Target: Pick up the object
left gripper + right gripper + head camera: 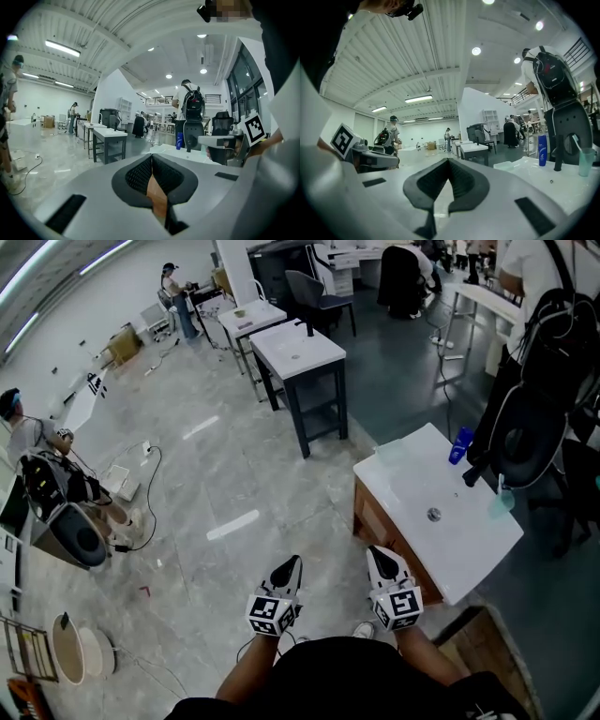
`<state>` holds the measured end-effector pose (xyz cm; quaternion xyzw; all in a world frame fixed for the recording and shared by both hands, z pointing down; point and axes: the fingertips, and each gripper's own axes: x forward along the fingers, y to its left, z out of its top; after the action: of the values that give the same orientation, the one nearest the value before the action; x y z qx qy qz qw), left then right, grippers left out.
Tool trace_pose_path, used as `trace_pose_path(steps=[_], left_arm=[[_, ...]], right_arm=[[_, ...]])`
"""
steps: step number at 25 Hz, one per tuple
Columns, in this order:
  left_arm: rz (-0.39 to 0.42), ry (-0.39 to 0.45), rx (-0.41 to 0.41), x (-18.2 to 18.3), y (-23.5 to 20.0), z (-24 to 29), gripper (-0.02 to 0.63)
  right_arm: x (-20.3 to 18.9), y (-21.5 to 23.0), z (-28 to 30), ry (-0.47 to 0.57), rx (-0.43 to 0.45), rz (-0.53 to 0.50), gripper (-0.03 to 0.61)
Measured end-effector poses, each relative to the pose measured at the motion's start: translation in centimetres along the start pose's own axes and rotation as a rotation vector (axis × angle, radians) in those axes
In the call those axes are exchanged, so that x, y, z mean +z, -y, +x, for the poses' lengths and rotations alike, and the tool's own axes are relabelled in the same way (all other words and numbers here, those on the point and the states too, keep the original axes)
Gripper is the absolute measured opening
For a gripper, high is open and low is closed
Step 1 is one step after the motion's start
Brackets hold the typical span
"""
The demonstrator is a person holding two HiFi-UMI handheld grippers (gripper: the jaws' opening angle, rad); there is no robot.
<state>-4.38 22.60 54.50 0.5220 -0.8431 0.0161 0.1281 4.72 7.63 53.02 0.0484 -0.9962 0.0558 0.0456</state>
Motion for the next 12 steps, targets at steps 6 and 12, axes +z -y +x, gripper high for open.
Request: trace_pose_path(steps=[6,12], left_arm=[[0.01,-0.013,-0.011,0.6,2.1,2.1,0.021],[0.008,-0.018,-0.016,0.3,1.8,4.2,0.021]], right_arm=[[0.4,3.0,-0.2,0.013,-0.018,0.014,0.018],[0.0,4.5,0.6,0.002,-0.031,0.02,0.018]])
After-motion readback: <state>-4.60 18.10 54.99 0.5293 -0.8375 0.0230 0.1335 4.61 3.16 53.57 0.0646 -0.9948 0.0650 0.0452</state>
